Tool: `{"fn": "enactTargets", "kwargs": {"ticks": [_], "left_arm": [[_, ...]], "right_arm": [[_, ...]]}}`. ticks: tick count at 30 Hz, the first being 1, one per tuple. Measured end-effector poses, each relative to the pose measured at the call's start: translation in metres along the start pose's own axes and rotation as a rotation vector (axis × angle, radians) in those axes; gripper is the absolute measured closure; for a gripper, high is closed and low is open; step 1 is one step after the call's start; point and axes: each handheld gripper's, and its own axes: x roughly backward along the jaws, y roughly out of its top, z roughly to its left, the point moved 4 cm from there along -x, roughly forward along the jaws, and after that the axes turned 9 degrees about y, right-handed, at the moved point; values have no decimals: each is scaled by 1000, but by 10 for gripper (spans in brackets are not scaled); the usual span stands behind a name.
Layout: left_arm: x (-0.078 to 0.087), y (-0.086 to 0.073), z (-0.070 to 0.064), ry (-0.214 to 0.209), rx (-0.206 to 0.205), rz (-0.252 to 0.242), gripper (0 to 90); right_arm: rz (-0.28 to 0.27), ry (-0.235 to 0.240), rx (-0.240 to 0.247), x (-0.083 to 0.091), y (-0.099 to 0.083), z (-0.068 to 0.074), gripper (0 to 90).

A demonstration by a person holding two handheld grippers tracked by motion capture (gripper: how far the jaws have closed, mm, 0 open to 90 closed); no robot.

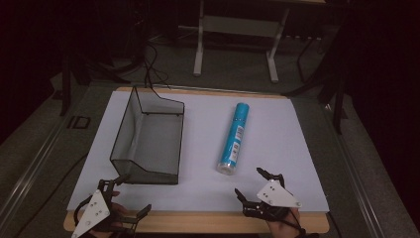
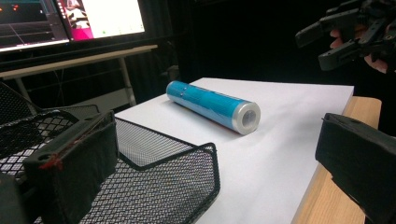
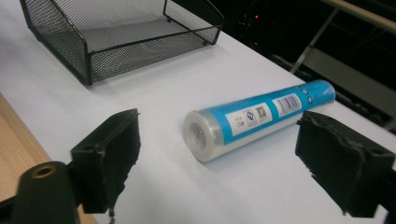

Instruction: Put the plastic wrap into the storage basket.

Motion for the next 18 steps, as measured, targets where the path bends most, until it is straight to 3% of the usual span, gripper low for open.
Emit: {"fn": "enactTargets", "kwargs": {"ticks": [8, 13, 18], "left_arm": [[1, 0, -1, -2, 1, -5, 0], [1, 0, -1, -7, 1, -3, 1], [0, 0, -2, -8, -2, -1, 1]], "right_arm": [[2, 60, 42, -1, 11, 9, 128], [-32, 14, 49, 6, 27, 4, 127], [-56, 16, 38, 10, 50, -12, 116]]}}
